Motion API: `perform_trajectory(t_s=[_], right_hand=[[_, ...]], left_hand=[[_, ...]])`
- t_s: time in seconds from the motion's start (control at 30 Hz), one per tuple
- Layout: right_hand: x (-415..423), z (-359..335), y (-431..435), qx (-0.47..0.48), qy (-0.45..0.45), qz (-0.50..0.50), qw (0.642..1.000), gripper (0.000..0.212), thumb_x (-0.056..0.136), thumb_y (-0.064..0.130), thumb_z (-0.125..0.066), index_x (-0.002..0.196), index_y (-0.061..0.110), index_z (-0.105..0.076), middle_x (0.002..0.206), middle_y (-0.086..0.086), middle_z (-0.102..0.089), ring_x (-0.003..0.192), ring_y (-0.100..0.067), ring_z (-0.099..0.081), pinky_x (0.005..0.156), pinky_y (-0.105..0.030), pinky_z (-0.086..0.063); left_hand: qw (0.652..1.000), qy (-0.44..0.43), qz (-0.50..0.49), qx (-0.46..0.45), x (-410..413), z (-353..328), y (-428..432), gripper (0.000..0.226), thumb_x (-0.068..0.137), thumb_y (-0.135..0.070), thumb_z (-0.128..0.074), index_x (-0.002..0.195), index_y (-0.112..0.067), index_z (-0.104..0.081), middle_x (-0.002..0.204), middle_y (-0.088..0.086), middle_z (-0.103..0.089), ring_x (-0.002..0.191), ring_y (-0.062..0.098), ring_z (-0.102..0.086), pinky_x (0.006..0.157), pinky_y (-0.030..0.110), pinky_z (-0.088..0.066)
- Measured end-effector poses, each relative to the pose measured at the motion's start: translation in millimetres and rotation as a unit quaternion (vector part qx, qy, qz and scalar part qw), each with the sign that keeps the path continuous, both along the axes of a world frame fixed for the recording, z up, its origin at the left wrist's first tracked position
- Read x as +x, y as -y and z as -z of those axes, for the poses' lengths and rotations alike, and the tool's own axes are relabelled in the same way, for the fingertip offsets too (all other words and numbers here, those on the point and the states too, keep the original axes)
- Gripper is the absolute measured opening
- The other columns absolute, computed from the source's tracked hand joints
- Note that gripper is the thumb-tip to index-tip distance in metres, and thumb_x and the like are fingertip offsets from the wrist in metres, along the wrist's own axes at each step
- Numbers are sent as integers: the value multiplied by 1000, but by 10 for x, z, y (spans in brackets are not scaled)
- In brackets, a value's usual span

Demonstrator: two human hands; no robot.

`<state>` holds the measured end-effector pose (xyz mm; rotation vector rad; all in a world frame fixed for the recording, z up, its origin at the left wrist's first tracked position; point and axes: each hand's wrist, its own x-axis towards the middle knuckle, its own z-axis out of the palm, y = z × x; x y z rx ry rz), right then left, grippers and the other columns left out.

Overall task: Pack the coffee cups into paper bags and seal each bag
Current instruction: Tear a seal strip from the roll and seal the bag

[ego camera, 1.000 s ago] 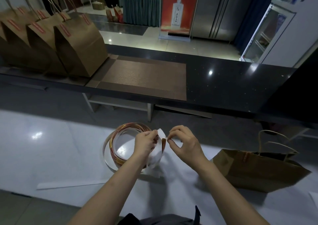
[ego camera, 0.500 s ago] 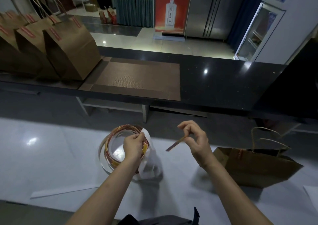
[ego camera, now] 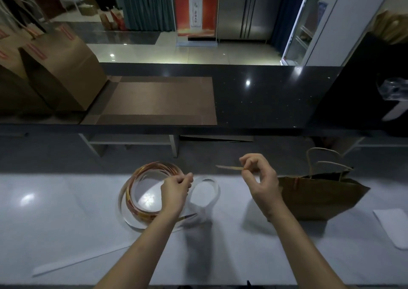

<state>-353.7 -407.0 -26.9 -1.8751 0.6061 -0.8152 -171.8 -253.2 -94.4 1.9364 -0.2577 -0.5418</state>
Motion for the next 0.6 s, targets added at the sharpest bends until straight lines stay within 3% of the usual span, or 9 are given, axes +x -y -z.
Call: perform_trajectory(t_s=[0.13,0.33,0.6], right_hand=[[-134,-106,-24,-11,34,14,999,6,90,8,-60,90,14,-60,112,5,-62,100,-22,-61,84,-37,-54],[-424,-413,51,-63,75,28,995,11,89,5,-61,96,13,-61,115,-1,-62,104,-22,-61,84,-25,-50],[-1097,-767,478,-145,114,31,982,11,90,10,-59,102,12,-60,116,-1,-62,110,-26,-62,83,-41,-55]], left_hand=[[1000,14,27,-5,-106,-104,64,31,102,-35,-64,85,-15,-80,76,-2,-75,72,15,-68,67,27,-54],[993,52,100,-37,-462,-419,408,34,105,-35,-59,84,-17,-78,77,-1,-74,71,10,-66,67,28,-56],[976,81,193,-68,-1350,-989,981,25,105,-38,-57,96,-26,-76,84,-10,-73,77,8,-68,65,18,-51]])
